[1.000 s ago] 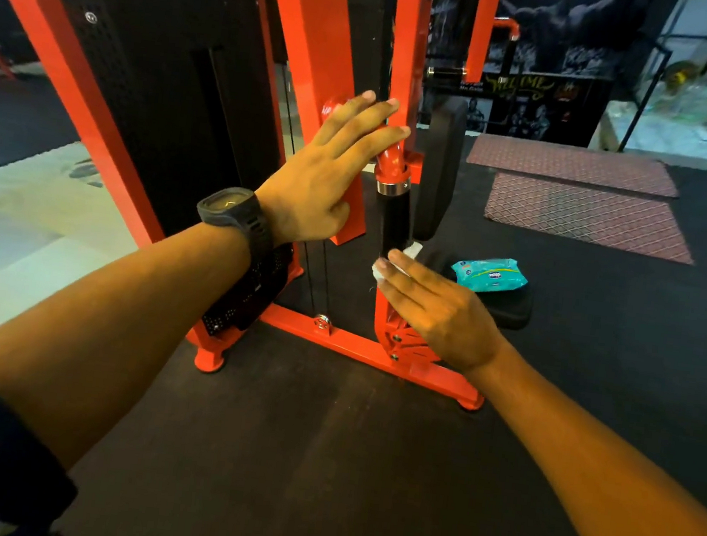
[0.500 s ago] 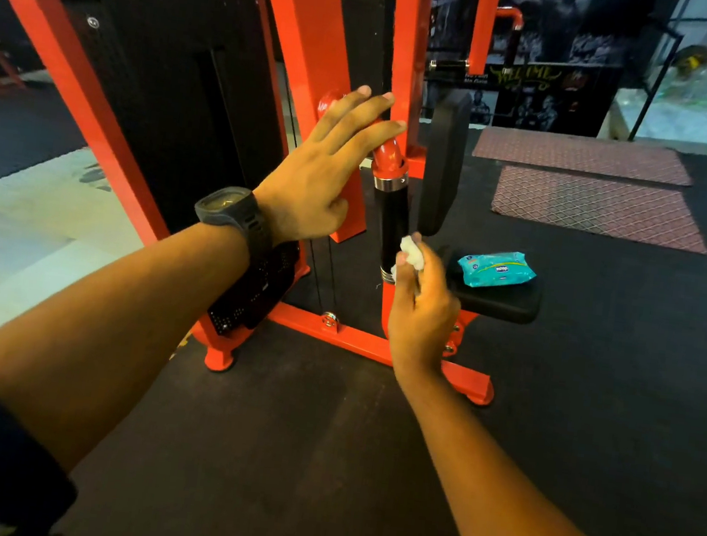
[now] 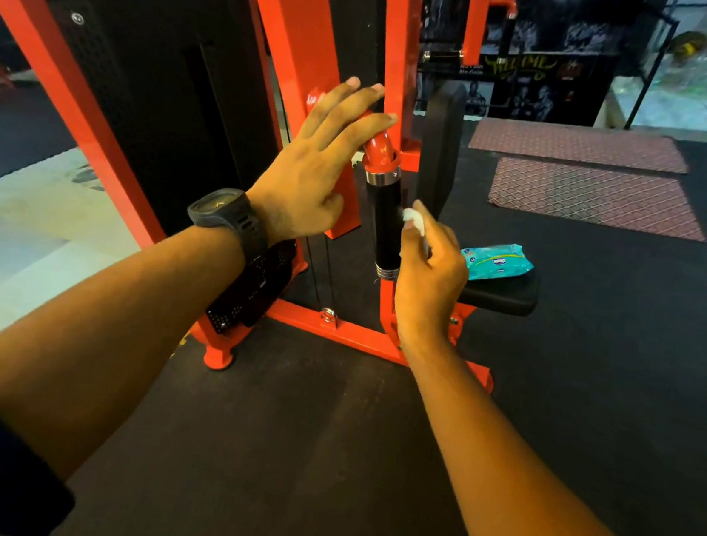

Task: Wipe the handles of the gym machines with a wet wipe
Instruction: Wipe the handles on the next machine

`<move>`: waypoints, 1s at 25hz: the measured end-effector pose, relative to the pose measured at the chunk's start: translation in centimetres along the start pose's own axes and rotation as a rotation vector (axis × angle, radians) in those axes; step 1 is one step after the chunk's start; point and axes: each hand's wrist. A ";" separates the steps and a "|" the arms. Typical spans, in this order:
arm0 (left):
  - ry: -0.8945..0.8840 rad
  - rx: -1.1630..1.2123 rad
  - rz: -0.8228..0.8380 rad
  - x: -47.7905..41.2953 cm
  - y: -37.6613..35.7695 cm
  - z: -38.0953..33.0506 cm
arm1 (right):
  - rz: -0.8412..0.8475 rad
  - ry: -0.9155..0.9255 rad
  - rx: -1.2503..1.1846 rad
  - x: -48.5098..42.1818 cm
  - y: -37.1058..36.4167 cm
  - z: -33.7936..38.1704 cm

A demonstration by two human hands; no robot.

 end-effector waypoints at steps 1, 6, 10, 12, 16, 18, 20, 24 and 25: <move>0.007 0.002 0.005 0.0 0.1 0.0 | -0.003 -0.037 0.003 0.2 0.1 0.1; -0.005 0.005 -0.005 0.2 0.1 0.2 | -0.033 -0.015 -0.014 0.6 -0.2 1.4; -0.009 0.015 -0.006 0.2 0.0 0.1 | 0.029 -0.045 0.080 0.6 0.0 0.7; -0.014 0.009 0.000 0.3 0.0 0.1 | 0.018 -0.046 0.061 -0.3 -0.2 1.2; -0.005 0.013 0.014 0.1 0.3 0.0 | 0.114 -0.055 0.020 -1.3 -0.4 1.6; 0.018 -0.004 0.010 0.2 0.2 -0.2 | 0.122 -0.011 0.013 -0.7 0.1 1.4; 0.045 -0.003 0.009 0.3 0.1 -0.3 | 0.118 0.111 -0.035 -0.7 0.2 1.7; 0.070 -0.040 0.045 0.1 0.5 -0.7 | 0.124 0.263 -0.034 0.1 0.1 1.1; 0.080 -0.048 0.050 0.2 0.6 -0.8 | 0.113 0.280 -0.048 0.2 0.0 0.9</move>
Point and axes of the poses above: each hand's wrist, its own x-axis away from the middle knuckle, its own y-axis out of the back of the hand, z = x × y, and after that the axes turned 2 degrees about -y, right-handed
